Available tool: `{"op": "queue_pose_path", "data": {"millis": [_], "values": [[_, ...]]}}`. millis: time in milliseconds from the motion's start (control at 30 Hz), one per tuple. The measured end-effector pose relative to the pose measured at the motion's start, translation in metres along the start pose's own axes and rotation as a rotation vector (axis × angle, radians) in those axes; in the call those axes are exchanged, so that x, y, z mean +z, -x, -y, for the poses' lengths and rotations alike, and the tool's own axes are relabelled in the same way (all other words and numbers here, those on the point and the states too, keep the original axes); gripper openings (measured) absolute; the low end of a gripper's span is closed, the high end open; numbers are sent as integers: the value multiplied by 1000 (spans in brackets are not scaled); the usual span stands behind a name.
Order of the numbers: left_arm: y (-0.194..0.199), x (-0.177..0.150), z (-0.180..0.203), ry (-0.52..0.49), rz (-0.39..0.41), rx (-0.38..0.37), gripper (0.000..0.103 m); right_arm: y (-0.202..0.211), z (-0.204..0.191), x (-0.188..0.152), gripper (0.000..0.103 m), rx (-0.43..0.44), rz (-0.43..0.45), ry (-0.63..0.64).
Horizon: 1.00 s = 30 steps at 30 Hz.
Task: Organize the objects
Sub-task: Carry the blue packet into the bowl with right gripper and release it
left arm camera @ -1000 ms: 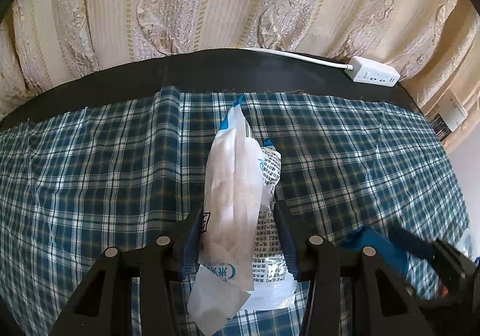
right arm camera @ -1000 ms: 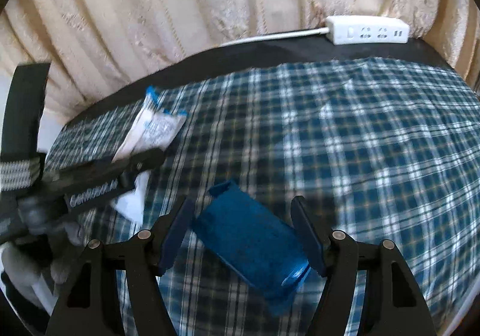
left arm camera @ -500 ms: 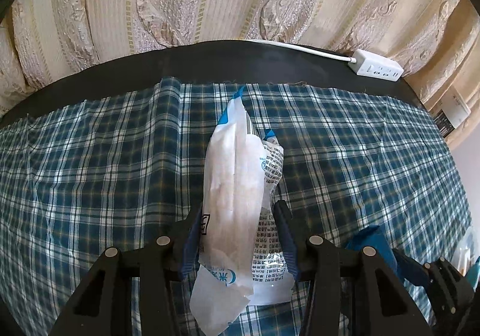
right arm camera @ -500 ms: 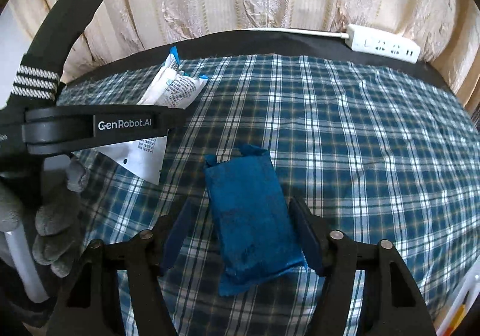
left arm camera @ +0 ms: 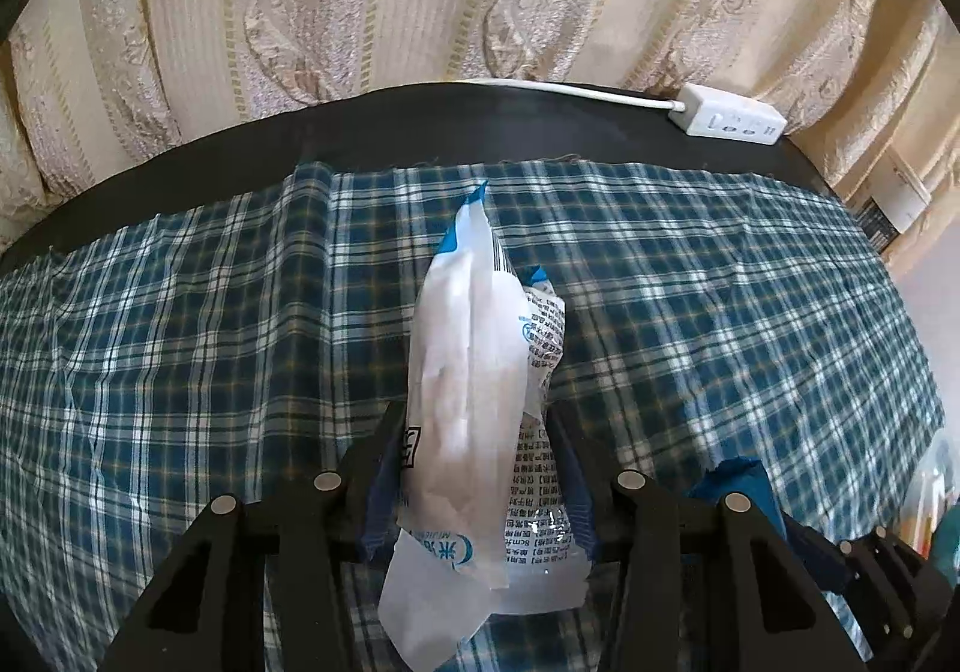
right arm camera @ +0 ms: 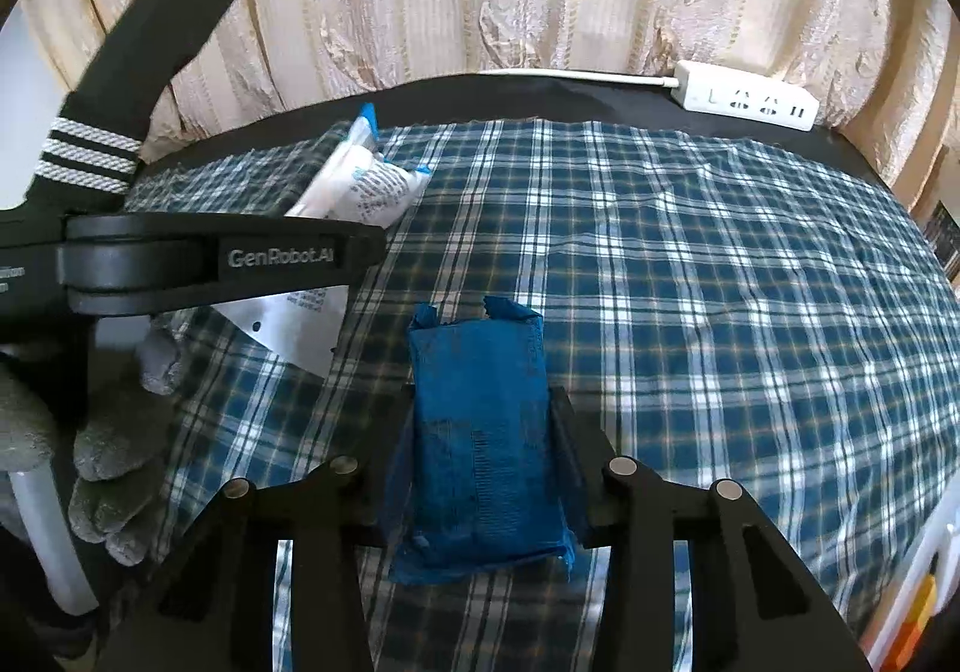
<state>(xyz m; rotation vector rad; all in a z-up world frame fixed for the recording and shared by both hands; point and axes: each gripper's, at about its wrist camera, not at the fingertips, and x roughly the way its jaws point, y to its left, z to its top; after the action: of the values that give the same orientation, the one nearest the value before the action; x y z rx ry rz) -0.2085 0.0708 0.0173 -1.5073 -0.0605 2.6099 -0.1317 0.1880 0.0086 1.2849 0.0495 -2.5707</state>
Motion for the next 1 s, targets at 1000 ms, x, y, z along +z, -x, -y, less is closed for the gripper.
{"op": "queue_pose_path", "data": {"millis": [1000], "values": [[56,-24,65,-150,87,-153,44,149,121,-74,42,-242,203,-400]]}}
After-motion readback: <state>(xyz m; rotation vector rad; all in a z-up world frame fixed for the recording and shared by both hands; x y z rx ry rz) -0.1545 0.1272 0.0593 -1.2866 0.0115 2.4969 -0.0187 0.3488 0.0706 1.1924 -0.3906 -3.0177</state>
